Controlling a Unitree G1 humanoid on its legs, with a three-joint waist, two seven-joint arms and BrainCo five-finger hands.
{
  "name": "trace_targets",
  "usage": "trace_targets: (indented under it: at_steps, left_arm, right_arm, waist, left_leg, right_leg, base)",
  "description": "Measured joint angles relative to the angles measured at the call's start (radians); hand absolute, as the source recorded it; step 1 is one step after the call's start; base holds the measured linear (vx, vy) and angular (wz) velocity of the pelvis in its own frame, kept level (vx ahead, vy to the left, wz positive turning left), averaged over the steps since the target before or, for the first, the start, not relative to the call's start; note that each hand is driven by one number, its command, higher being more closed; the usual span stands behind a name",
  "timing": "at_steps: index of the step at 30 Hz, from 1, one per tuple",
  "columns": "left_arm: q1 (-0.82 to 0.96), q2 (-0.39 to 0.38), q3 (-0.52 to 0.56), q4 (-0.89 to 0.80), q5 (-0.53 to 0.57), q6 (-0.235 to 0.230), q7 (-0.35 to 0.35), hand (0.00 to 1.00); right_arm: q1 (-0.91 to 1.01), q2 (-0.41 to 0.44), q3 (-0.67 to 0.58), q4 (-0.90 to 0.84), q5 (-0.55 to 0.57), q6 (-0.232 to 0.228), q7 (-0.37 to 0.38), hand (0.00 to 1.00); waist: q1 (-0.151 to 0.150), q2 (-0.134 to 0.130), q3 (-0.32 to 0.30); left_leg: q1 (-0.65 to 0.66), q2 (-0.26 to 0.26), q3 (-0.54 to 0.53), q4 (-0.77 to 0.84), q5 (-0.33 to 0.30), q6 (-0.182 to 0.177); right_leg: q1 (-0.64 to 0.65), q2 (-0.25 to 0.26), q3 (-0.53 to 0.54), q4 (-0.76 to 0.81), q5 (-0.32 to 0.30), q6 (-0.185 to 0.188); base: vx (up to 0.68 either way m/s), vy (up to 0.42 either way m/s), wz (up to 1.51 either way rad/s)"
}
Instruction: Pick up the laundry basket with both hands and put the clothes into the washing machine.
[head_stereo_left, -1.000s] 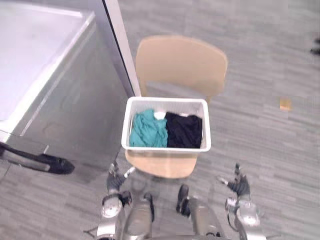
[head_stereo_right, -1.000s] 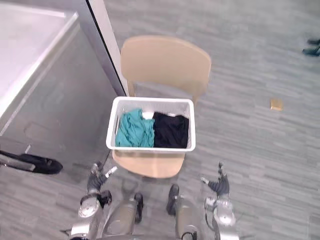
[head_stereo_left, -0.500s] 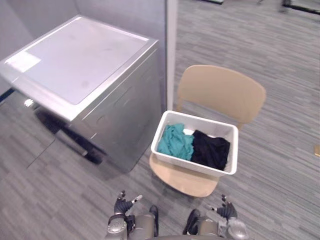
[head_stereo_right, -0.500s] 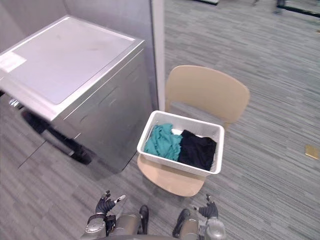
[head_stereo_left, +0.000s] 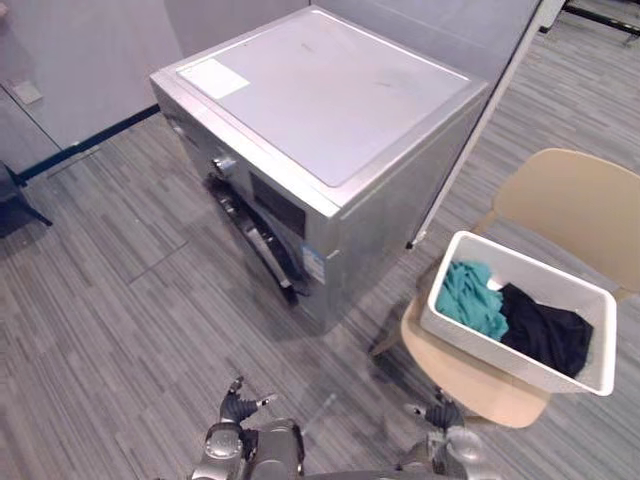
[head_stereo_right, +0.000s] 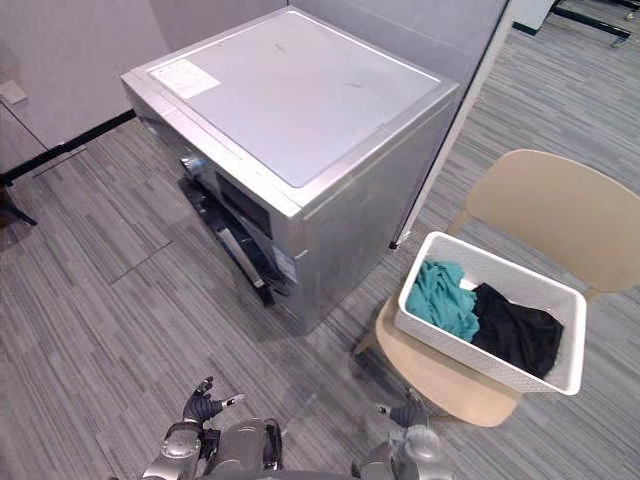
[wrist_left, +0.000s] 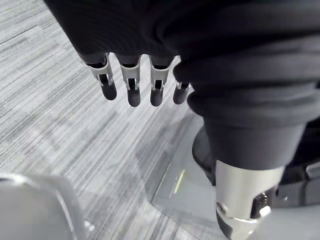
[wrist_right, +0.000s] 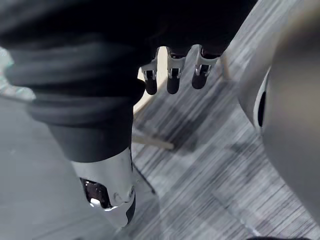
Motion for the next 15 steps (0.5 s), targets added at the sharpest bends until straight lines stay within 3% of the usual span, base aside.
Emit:
trace_targets:
  at_steps: [1, 3, 5, 9, 13, 15]
  left_arm:
    - [0.003, -0.003, -0.004, 0.002, 0.000, 0.000, -0.001, 0.00]
    - [-0.016, -0.021, -0.010, 0.006, 0.000, -0.002, -0.002, 0.00]
    - [-0.023, -0.037, -0.013, 0.005, 0.000, -0.008, -0.002, 0.00]
    - [-0.005, -0.066, -0.017, 0.006, 0.000, -0.007, -0.001, 0.00]
    - [-0.007, -0.080, -0.017, -0.003, 0.000, -0.008, 0.003, 0.00]
    - [-0.008, -0.083, -0.017, -0.016, -0.001, -0.015, 0.006, 0.00]
  right_arm:
    - [-0.014, -0.001, 0.027, -0.009, 0.007, -0.011, 0.000, 0.00]
    - [-0.027, -0.007, 0.071, -0.076, 0.012, -0.023, 0.001, 0.00]
    - [-0.060, -0.001, 0.118, -0.099, 0.014, -0.033, 0.001, 0.00]
    - [-0.137, 0.021, 0.223, -0.128, 0.008, -0.040, 0.002, 0.00]
    - [-0.230, 0.044, 0.259, -0.153, 0.004, -0.053, -0.003, 0.00]
    - [-0.315, 0.048, 0.258, -0.156, 0.004, -0.064, -0.020, 0.00]
  waist:
    - [-0.002, 0.002, 0.001]
    - [-0.017, 0.005, 0.006]
    - [-0.019, 0.012, 0.012]
    - [0.012, 0.018, 0.019]
    - [0.035, 0.025, 0.031]
    - [0.043, 0.043, 0.062]
  left_leg:
    - [0.013, -0.011, -0.011, -0.020, 0.010, 0.003]
    - [0.007, -0.044, -0.085, -0.025, 0.025, 0.003]
    - [-0.021, -0.064, -0.129, -0.040, 0.057, -0.014]
    - [-0.005, -0.063, -0.189, -0.136, 0.121, -0.039]
    - [-0.012, -0.061, -0.224, -0.200, 0.176, -0.052]
    - [-0.020, -0.061, -0.229, -0.202, 0.186, -0.045]
  right_leg:
    - [-0.002, 0.052, 0.024, -0.034, -0.021, 0.002]
    - [0.016, 0.094, 0.030, -0.114, -0.021, -0.008]
    - [0.018, 0.082, 0.011, -0.123, -0.018, -0.005]
    - [0.073, 0.090, -0.060, -0.218, 0.008, -0.016]
    - [0.088, 0.104, -0.077, -0.293, 0.045, -0.021]
    - [0.102, 0.108, -0.092, -0.320, 0.062, -0.018]
  base:
    - [0.13, 0.058, 0.51]
    - [0.15, 0.022, 0.94]
    - [0.11, -0.008, 0.81]
    - [0.08, -0.072, 0.53]
    - [0.03, -0.066, 0.36]
    - [-0.02, -0.009, 0.25]
